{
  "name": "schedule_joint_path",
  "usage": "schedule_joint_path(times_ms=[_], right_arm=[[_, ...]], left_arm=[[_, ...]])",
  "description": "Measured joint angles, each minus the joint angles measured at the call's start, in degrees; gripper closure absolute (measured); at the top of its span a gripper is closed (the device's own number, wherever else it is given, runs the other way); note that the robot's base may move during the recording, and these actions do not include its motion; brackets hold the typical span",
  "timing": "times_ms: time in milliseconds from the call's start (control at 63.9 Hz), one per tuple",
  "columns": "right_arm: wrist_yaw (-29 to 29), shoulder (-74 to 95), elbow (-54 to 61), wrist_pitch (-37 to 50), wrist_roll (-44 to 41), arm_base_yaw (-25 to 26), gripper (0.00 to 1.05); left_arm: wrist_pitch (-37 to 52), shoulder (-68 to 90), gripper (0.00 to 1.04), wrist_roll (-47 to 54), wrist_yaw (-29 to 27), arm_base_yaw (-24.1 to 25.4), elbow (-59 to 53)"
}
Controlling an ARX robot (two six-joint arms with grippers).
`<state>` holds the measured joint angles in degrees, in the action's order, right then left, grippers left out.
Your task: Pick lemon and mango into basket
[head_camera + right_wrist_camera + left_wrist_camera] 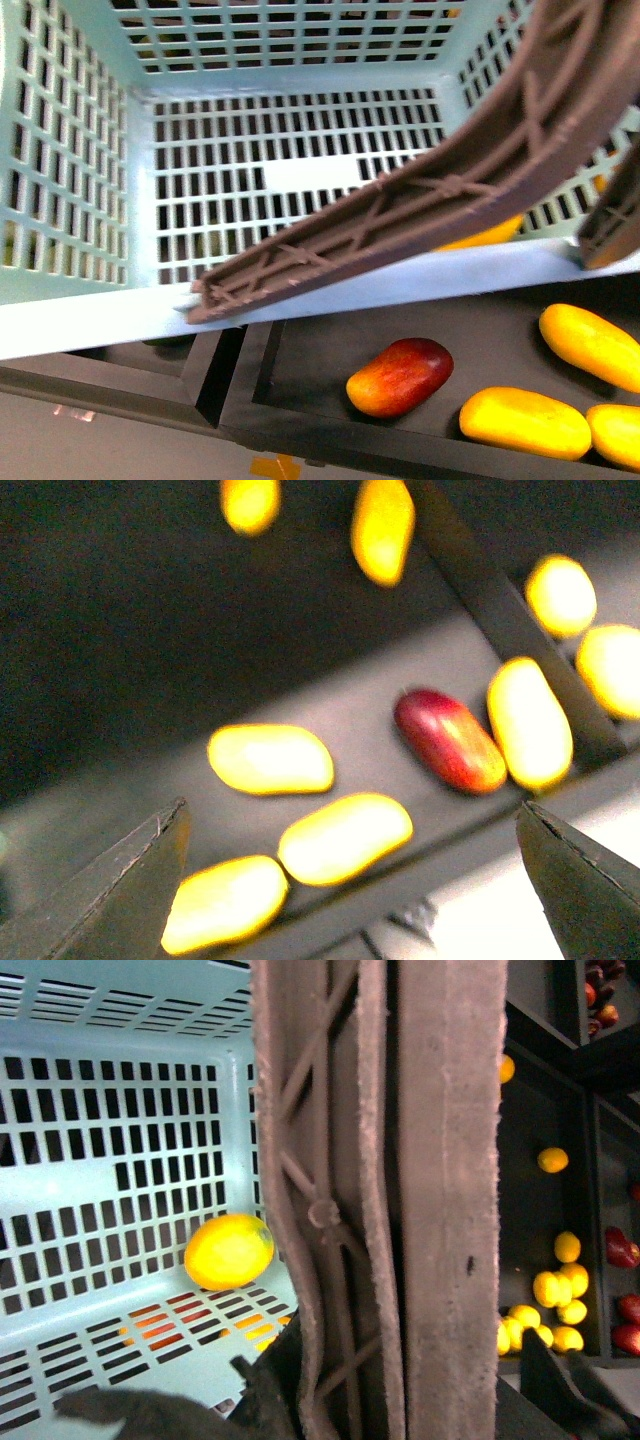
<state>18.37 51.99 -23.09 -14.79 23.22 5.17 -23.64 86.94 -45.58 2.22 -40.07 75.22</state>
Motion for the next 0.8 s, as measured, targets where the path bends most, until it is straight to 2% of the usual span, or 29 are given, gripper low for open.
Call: schedule_joint_path(times_ms=[78, 172, 235, 360, 501, 610, 642, 798], right_arm=[[-4.4, 8.4, 0.0, 5.4, -1.4, 6.3, 0.09], [-10.9, 18.2, -1.3, 14.9, -8.3, 12.3, 0.09], [-15.3, 24.8, -1.9, 21.1, -14.4, 14.8, 0.09], [-19.3, 36.2, -3.4, 28.9, -28.7, 17.7, 0.09], [-22.5, 45.0, -5.9, 30.0, -38.6, 18.8, 0.09], [-26.1, 49.4, -7.3, 30.6, -44.6, 18.2, 0.09], [-27.4, 51.7, -8.1, 31.2, -48.7, 17.5, 0.09], [-27.8, 59.5, -10.7, 31.2, -60.7, 15.0, 0.09]], left_arm=[[0.0, 0.2, 0.9, -0.4, 0.9, 0.0, 0.0], [0.0, 0.2, 0.9, -0.5, 1.1, -0.3, 0.0], [0.0, 0.2, 0.9, -0.5, 0.7, -0.3, 0.0], [0.0, 0.2, 0.9, -0.5, 0.0, -0.1, 0.0], [0.0, 0.2, 0.9, -0.3, -0.8, 0.1, 0.0], [0.0, 0.2, 0.9, -0.2, -0.4, 0.1, 0.0], [0.0, 0.2, 0.9, -0.2, 0.1, 0.0, 0.0], [0.0, 0.2, 0.9, -0.3, 0.6, 0.0, 0.0]])
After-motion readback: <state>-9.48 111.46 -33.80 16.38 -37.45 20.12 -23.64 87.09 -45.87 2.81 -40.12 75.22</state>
